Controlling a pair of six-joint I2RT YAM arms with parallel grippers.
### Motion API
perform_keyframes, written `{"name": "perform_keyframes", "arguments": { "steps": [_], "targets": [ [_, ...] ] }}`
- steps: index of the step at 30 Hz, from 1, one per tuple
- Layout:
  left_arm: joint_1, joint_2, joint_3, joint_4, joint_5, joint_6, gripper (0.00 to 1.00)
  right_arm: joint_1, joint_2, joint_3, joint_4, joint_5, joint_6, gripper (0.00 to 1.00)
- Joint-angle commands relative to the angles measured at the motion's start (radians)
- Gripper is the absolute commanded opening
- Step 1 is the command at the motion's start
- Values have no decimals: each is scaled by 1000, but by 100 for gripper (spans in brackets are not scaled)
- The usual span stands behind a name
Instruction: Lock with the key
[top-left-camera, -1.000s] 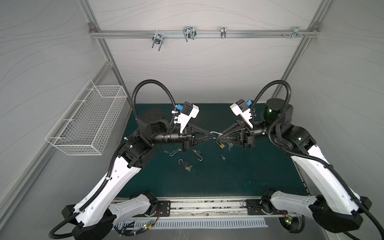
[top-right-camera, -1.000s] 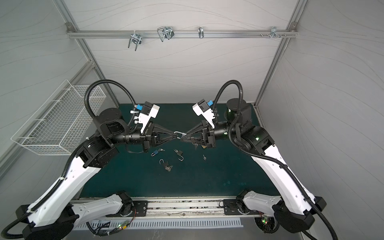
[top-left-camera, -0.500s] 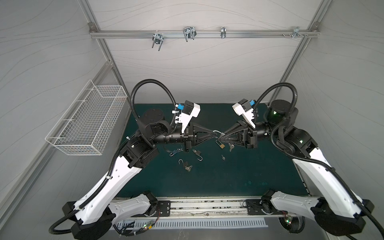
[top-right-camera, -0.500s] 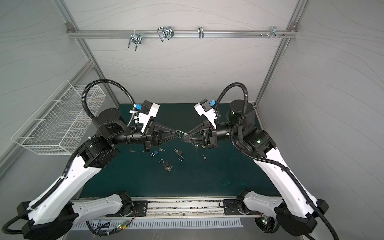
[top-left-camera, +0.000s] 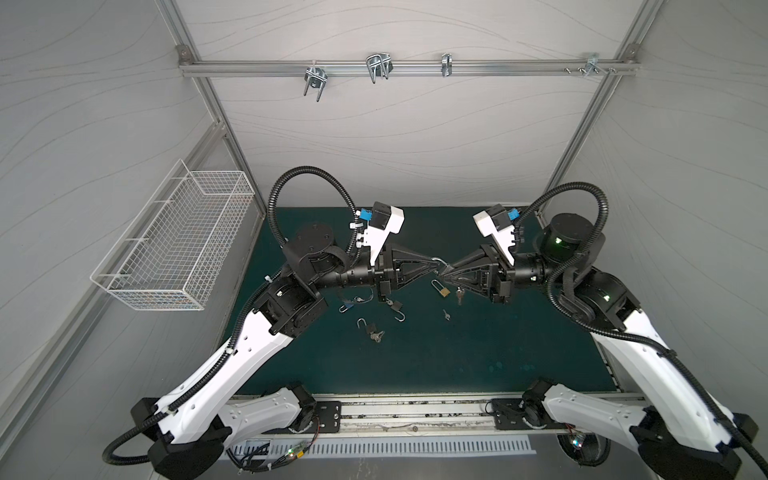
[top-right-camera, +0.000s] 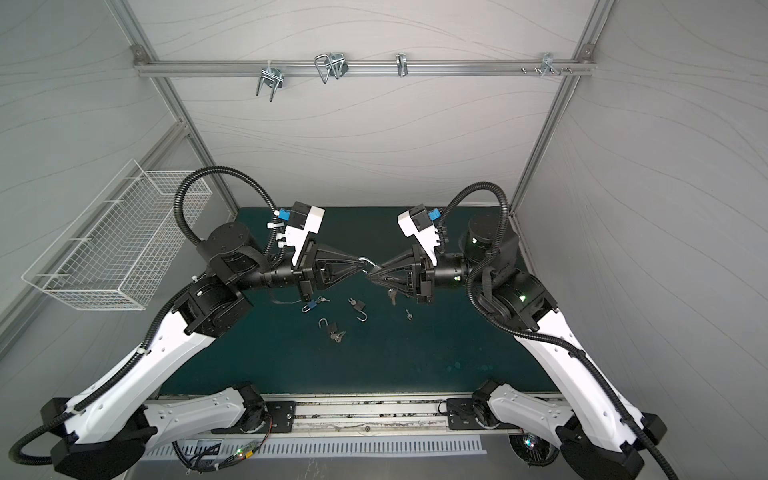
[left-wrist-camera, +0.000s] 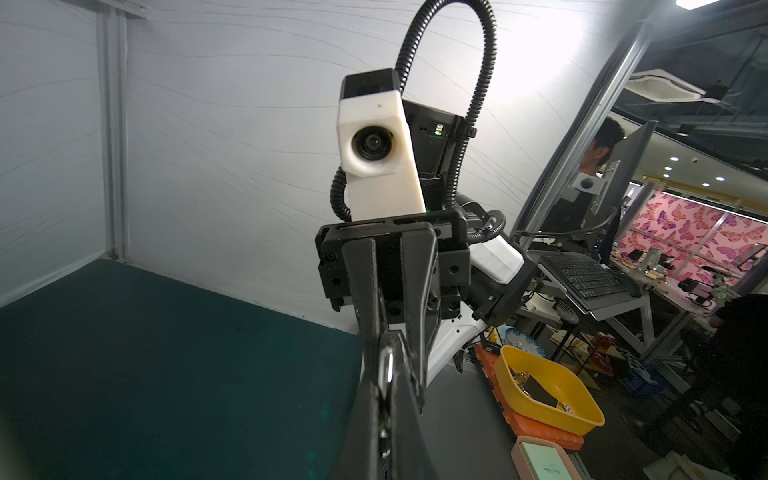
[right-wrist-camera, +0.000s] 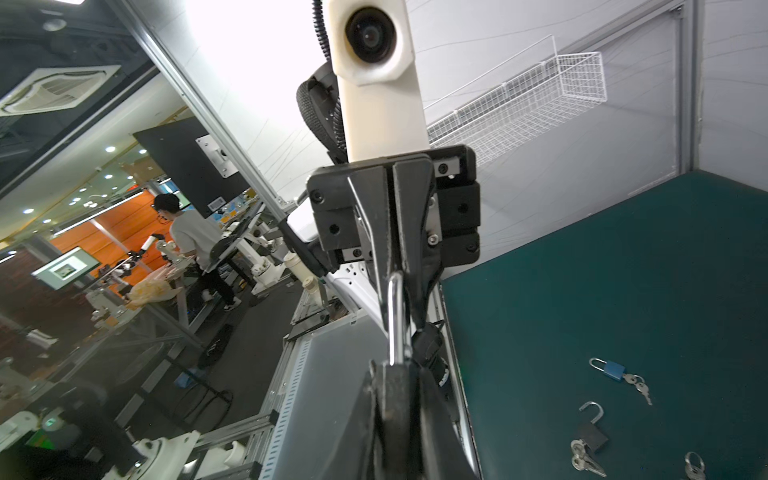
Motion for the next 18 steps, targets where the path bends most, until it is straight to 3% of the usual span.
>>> {"name": "perform_keyframes", "arguments": {
  "steps": [1,10,18],
  "targets": [
    [0,22,-44,-78,51,-23,0,-13,-18,-37,302,100,60,0],
    [1,-17,-87,-45,25,-51,0,-14,-65,-136,470,198,132,0],
    [13,-62,-85,-80,-13,-30,0,-15,-77,-129,395,209,107,0]
  ]
}}
